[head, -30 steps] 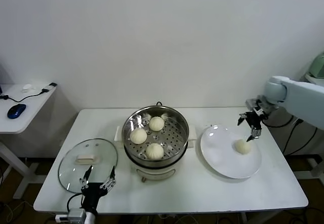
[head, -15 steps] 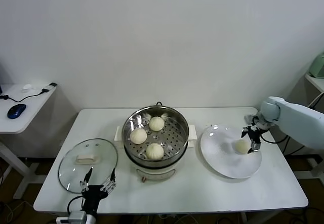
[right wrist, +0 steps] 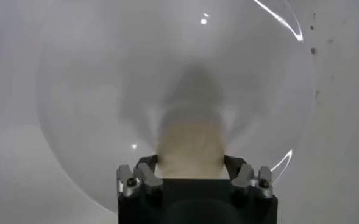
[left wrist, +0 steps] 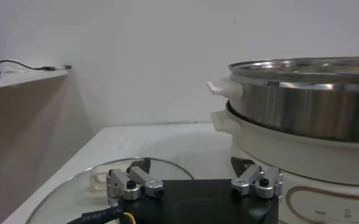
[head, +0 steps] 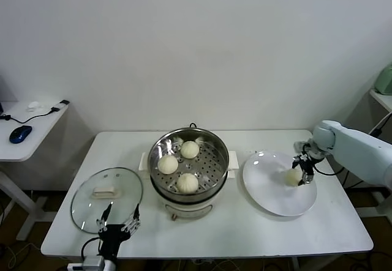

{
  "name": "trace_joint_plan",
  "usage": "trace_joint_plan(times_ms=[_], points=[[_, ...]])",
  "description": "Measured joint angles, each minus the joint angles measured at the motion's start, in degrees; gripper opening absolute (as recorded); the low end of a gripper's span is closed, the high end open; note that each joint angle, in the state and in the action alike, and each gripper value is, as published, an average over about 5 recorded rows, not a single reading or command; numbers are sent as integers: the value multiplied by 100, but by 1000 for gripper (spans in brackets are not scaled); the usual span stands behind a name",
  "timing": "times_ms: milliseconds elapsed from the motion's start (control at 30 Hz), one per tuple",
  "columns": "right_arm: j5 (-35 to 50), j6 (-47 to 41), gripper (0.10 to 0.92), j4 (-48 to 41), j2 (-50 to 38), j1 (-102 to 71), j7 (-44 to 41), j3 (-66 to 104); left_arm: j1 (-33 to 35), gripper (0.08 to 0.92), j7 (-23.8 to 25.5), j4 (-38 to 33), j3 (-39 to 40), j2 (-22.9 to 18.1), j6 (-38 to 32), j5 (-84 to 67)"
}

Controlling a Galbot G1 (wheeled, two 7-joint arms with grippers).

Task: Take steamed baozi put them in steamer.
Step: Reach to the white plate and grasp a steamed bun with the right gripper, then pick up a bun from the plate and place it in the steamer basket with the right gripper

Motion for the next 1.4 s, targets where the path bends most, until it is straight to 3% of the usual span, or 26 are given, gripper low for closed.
trace_joint_plan(times_ms=[333, 733, 1000, 1400], points=[[435, -248, 679, 564, -160, 690, -6, -450, 24, 823, 0, -28, 90, 0, -7, 27], [2715, -966, 679, 2399, 240, 3436, 3, -2201, 30, 823, -18, -91, 144, 85, 4, 16], [3900, -1476, 679, 3312, 915, 4200, 338, -2515, -6, 823, -13, -129, 170, 138, 61, 1], [4138, -1942, 679, 3385, 1872, 3640, 931, -2543, 52, 823, 6, -171, 125, 145, 48, -24]])
